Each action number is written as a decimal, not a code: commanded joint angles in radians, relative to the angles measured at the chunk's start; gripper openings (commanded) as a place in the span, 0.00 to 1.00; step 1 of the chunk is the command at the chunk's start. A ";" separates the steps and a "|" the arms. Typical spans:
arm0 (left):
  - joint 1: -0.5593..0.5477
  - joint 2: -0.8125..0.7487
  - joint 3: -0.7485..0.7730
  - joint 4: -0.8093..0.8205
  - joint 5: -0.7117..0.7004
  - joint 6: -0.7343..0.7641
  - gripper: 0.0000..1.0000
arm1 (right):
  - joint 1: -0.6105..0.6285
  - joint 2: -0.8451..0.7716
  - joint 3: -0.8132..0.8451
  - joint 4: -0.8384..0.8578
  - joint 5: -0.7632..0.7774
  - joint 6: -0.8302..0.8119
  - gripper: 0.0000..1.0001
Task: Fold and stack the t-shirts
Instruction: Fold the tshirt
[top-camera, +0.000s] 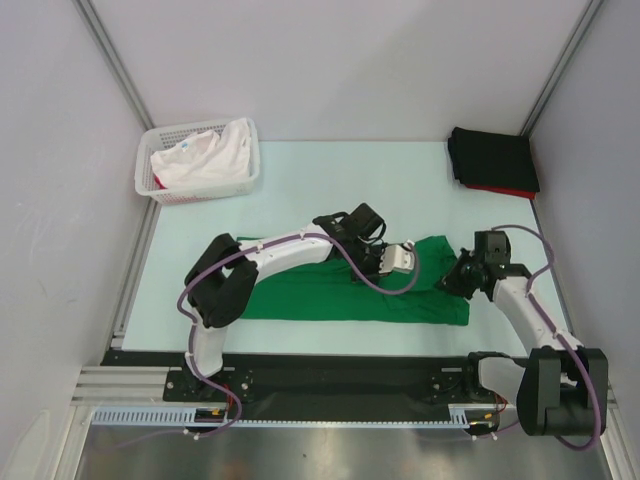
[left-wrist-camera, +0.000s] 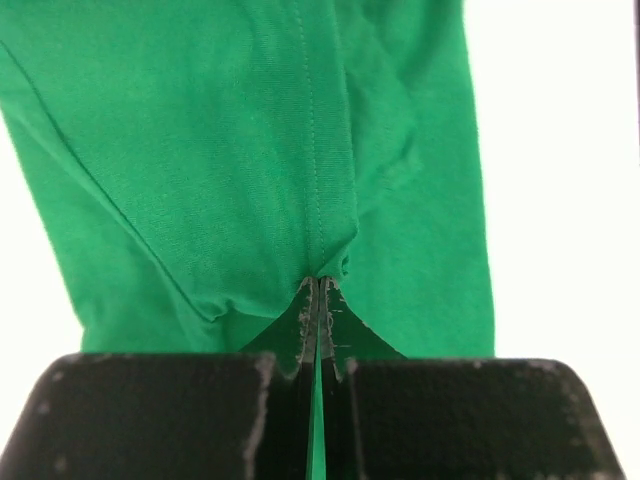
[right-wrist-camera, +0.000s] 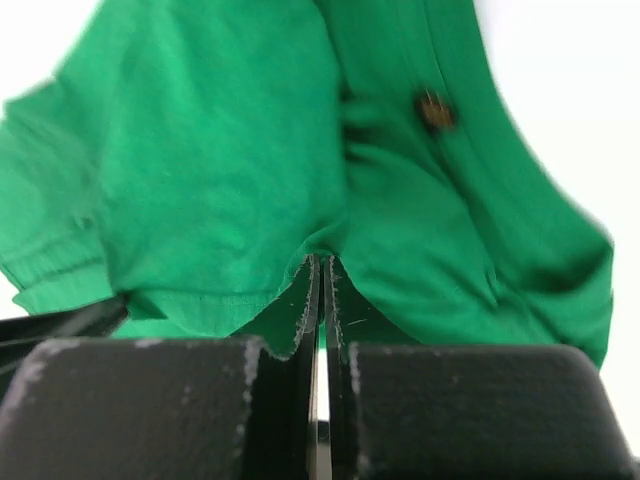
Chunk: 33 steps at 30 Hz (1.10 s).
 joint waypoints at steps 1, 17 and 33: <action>0.007 -0.009 -0.001 -0.067 0.127 0.059 0.00 | 0.010 -0.075 -0.049 -0.055 0.017 0.063 0.00; 0.018 0.035 0.085 -0.236 0.104 0.167 0.53 | 0.032 -0.167 -0.022 -0.155 0.184 0.090 0.45; 0.640 -0.231 -0.140 -0.039 -0.331 -0.275 0.68 | -0.062 0.155 0.159 0.228 0.153 -0.098 0.56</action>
